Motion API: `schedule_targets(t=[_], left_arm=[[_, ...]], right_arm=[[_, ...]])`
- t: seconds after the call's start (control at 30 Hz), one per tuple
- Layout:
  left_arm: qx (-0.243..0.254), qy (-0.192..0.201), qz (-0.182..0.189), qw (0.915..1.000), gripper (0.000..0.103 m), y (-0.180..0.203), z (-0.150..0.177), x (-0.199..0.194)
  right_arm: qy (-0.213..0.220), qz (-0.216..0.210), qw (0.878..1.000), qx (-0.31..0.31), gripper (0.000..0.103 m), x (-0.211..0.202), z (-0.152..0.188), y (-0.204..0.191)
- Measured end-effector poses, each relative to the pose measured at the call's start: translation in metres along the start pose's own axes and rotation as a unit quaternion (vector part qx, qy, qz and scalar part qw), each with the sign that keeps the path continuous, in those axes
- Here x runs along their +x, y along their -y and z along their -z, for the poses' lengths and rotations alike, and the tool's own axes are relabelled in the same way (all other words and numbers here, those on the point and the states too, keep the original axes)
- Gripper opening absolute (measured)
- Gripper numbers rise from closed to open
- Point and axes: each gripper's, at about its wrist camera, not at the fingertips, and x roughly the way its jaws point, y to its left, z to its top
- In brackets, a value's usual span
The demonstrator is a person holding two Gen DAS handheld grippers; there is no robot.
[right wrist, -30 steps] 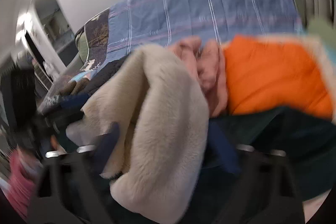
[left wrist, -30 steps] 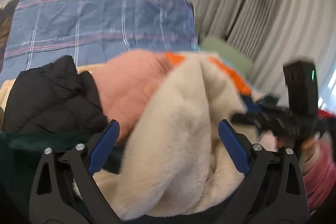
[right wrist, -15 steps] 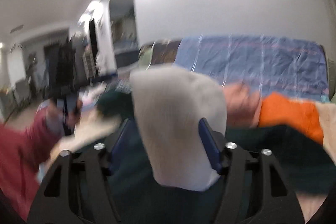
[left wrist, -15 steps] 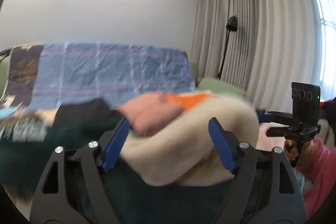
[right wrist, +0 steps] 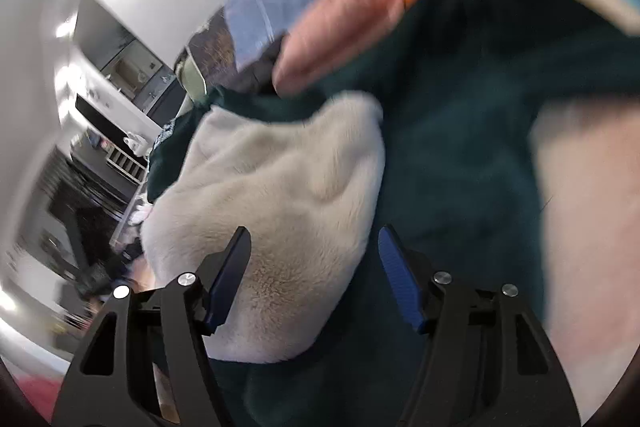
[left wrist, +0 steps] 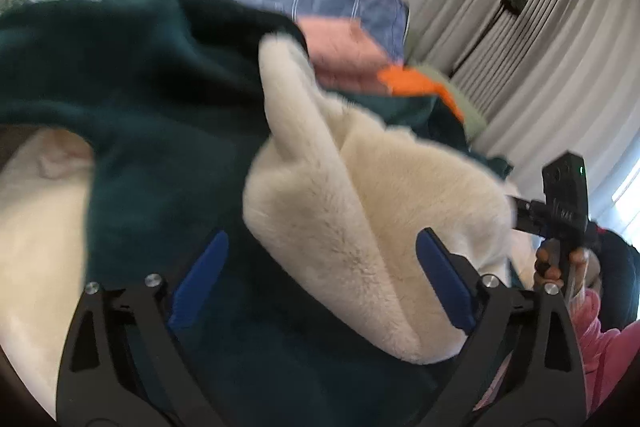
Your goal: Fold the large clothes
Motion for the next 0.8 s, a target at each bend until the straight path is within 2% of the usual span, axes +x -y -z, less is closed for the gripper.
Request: schedule_targets(t=[0.03,0.1,0.17,0.23,0.3,0.33,0.37,0.47,0.5,0.53,0.57,0.6,0.63,0.7,0.73,0.8], left_arm=[[-0.005,-0.020,-0.011,0.9997,0.097,0.009,0.001,0.013],[-0.017,-0.045,-0.035,0.9982,0.097,0.004,-0.002,0.027],[-0.016,-0.029,-0.039,0.9987,0.097,-0.001,-0.019,0.026],[0.004,0.020,-0.051,0.9985,0.097,-0.001,-0.046,0.018],[0.014,0.036,-0.051,0.9979,0.097,0.003,-0.067,0.017],[0.017,0.035,-0.045,0.9982,0.097,0.004,-0.084,0.026],[0.019,0.032,-0.048,0.9982,0.097,0.006,-0.093,0.033],[0.038,0.006,-0.084,0.9957,0.097,0.011,-0.122,0.073],[0.044,-0.005,-0.099,0.9941,0.095,0.013,-0.128,0.086],[0.048,-0.014,-0.102,0.9936,0.089,0.012,-0.133,0.098],[0.050,-0.017,-0.090,0.9946,0.043,0.013,-0.131,0.100],[0.049,-0.028,-0.066,0.9963,0.017,0.012,-0.134,0.104],[0.037,-0.025,-0.042,0.9981,0.015,0.014,-0.145,0.100],[0.042,0.035,-0.019,0.9983,0.015,0.020,-0.161,0.078],[0.045,0.059,-0.020,0.9971,0.015,0.022,-0.167,0.068],[0.030,0.108,0.001,0.9937,0.015,0.019,-0.194,0.047]], right_arm=[[-0.018,-0.002,1.000,0.019,0.068,0.010,-0.001,0.002],[-0.032,0.011,0.999,0.032,0.068,0.023,-0.004,0.005],[-0.027,0.027,0.999,0.025,0.068,0.027,-0.017,0.011],[-0.018,0.031,0.999,0.020,0.068,0.035,-0.041,0.011],[-0.009,0.032,0.999,0.019,0.073,0.046,-0.064,0.008],[-0.012,0.030,0.999,0.013,0.081,0.056,-0.077,0.006],[-0.021,0.032,0.999,0.004,0.083,0.067,-0.087,0.003],[-0.051,0.060,0.997,-0.017,0.082,0.103,-0.106,0.005],[-0.060,0.062,0.996,-0.015,0.075,0.113,-0.110,0.006],[-0.072,0.052,0.996,-0.014,0.039,0.122,-0.111,0.006],[-0.079,0.047,0.996,-0.020,0.014,0.124,-0.112,0.003],[-0.074,0.041,0.996,-0.032,0.013,0.119,-0.114,-0.002],[-0.047,0.023,0.997,-0.048,0.012,0.105,-0.119,-0.011],[0.011,0.012,0.996,-0.089,0.011,0.077,-0.133,-0.031],[0.045,0.010,0.993,-0.106,0.011,0.061,-0.146,-0.041],[0.081,0.001,0.990,-0.111,0.011,0.046,-0.169,-0.048]])
